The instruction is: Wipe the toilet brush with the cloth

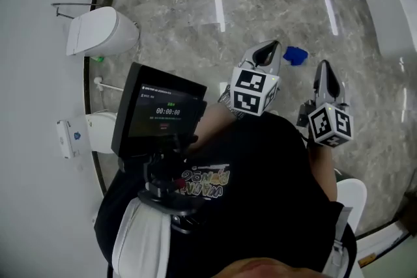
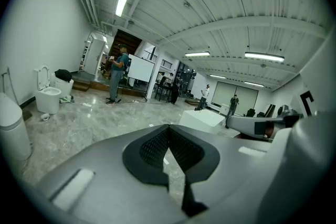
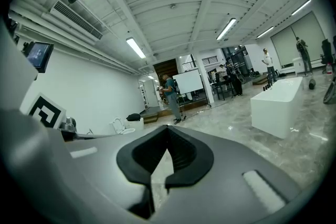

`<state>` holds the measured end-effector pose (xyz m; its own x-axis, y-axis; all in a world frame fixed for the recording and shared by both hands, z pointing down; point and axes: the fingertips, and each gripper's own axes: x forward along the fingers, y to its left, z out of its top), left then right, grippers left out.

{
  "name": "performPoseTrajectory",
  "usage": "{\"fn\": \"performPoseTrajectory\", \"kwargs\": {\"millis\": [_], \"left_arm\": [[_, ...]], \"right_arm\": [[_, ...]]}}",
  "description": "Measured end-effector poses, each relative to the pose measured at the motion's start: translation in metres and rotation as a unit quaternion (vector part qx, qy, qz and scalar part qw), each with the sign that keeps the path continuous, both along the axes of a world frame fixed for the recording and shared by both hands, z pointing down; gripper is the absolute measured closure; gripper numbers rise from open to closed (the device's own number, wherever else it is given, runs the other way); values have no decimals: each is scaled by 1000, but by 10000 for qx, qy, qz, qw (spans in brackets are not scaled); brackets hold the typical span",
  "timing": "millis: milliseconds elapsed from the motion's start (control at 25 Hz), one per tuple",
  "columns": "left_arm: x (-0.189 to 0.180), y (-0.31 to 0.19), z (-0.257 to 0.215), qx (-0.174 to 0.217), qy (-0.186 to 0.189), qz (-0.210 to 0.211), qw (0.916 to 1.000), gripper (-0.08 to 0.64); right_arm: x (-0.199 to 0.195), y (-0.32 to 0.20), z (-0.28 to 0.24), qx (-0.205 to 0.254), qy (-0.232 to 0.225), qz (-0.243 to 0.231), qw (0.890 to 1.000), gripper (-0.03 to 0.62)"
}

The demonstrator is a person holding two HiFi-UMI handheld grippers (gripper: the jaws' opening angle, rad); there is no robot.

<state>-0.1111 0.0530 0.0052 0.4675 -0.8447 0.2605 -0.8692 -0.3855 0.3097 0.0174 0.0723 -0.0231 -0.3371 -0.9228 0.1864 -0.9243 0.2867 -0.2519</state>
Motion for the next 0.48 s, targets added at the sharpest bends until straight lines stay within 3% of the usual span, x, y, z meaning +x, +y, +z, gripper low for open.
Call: {"fn": "performPoseTrajectory", "kwargs": {"millis": [480], "left_arm": [[6, 3, 1, -71, 93, 65, 9999, 560]], "right_arm": [[1, -1, 0, -52, 39, -66, 10000, 588]]}}
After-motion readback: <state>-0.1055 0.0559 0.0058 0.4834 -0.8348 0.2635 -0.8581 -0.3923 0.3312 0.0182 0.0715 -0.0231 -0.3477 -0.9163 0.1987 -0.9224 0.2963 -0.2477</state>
